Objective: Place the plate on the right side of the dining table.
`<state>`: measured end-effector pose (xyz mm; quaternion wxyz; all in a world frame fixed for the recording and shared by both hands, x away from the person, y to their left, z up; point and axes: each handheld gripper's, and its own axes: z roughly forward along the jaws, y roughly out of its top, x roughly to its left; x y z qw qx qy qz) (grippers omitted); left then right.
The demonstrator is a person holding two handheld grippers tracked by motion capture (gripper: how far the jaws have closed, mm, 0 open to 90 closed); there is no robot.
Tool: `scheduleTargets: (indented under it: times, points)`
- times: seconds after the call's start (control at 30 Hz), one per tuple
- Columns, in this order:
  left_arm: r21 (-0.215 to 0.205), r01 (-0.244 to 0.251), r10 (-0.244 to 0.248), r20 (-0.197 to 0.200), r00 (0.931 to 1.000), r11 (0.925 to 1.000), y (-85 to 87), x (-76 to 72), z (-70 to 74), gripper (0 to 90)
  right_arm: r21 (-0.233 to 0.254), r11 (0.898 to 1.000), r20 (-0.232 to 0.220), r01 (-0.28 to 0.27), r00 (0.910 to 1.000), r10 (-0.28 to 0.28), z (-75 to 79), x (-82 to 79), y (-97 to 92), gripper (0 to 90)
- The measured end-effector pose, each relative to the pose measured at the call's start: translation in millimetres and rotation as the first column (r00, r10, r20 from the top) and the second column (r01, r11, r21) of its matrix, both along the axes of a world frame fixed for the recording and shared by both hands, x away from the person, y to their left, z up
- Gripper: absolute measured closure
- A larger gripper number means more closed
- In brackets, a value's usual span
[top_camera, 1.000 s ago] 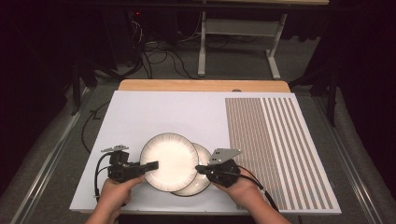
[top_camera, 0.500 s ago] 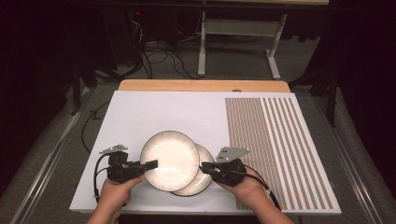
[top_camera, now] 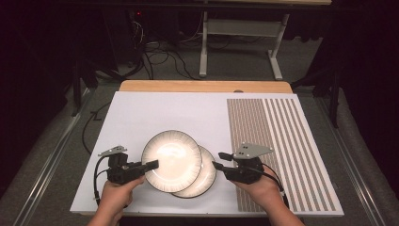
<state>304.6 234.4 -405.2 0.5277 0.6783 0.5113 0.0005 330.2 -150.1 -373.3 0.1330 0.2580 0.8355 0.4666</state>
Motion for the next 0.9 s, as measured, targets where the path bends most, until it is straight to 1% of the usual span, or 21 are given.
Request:
scheduleTargets:
  times: [0.03, 0.1, 0.27, 0.33, 0.43, 0.47, 0.53, 0.6, 0.67, 0.7, 0.8, 0.83, 0.9]
  points:
    - [0.003, 0.001, -0.001, 0.007, 1.0000, 1.0000, -0.5, -0.3, 0.7, 73.6, 0.007, 1.000, 0.002, 0.009, 1.0000, -0.009, 0.8, -0.4, -2.7, 56.0]
    - [0.006, -0.003, 0.003, 0.020, 0.9998, 1.0000, -1.6, -1.0, 1.6, 73.9, 0.012, 1.000, 0.020, 0.023, 0.9995, -0.023, 2.9, -1.2, -8.5, 52.3]
    - [0.008, -0.003, 0.003, 0.038, 0.9993, 1.0000, -2.9, -2.1, 3.3, 74.6, 0.023, 0.999, 0.054, 0.026, 0.9982, -0.027, 7.5, -5.2, -22.0, 45.1]
    - [0.014, -0.005, 0.004, 0.053, 0.9986, 0.9999, -4.0, -3.0, 4.7, 75.0, 0.031, 0.999, 0.063, 0.029, 0.9975, -0.031, 8.8, -6.6, -26.8, 41.9]
    - [0.034, -0.005, 0.001, 0.091, 0.9958, 0.9994, -6.3, -4.7, 8.0, 75.9, 0.034, 0.999, 0.061, 0.024, 0.9978, -0.026, 9.6, -7.6, -33.4, 36.7]
    - [0.040, -0.006, 0.002, 0.102, 0.9948, 0.9992, -6.7, -5.0, 8.7, 76.3, 0.036, 0.999, 0.065, 0.029, 0.9974, -0.032, 9.3, -8.1, -35.5, 34.6]
    - [0.048, -0.012, 0.007, 0.112, 0.9937, 0.9988, -7.0, -5.7, 9.0, 76.5, 0.049, 0.998, 0.066, 0.044, 0.9967, -0.047, 9.1, -8.6, -41.6, 31.0]
    - [0.049, -0.009, 0.003, 0.121, 0.9927, 0.9987, -6.6, -5.8, 9.5, 76.7, 0.064, 0.996, 0.065, 0.059, 0.9959, -0.064, 9.9, -9.1, -47.4, 25.5]
    - [0.050, -0.006, -0.001, 0.138, 0.9904, 0.9987, -6.6, -7.0, 10.5, 77.1, 0.083, 0.995, 0.066, 0.060, 0.9957, -0.066, 11.6, -9.5, -52.4, 20.9]
    - [0.051, -0.007, 0.000, 0.147, 0.9891, 0.9987, -7.2, -7.8, 11.0, 77.3, 0.087, 0.993, 0.063, 0.074, 0.9948, -0.080, 12.2, -10.7, -54.5, 18.3]
    - [0.073, -0.004, -0.009, 0.181, 0.9834, 0.9973, -9.7, -10.0, 14.5, 77.9, 0.097, 0.991, 0.083, 0.088, 0.9918, -0.097, 13.0, -12.6, -60.4, 13.5]
    - [0.074, -0.003, -0.011, 0.187, 0.9823, 0.9972, -10.2, -10.4, 14.7, 78.1, 0.095, 0.991, 0.088, 0.095, 0.9907, -0.104, 13.2, -13.8, -62.4, 9.8]
    - [0.085, 0.000, -0.017, 0.208, 0.9781, 0.9964, -11.7, -12.3, 16.0, 78.3, 0.091, 0.991, 0.089, 0.102, 0.9899, -0.110, 12.7, -15.2, -63.5, 5.6]
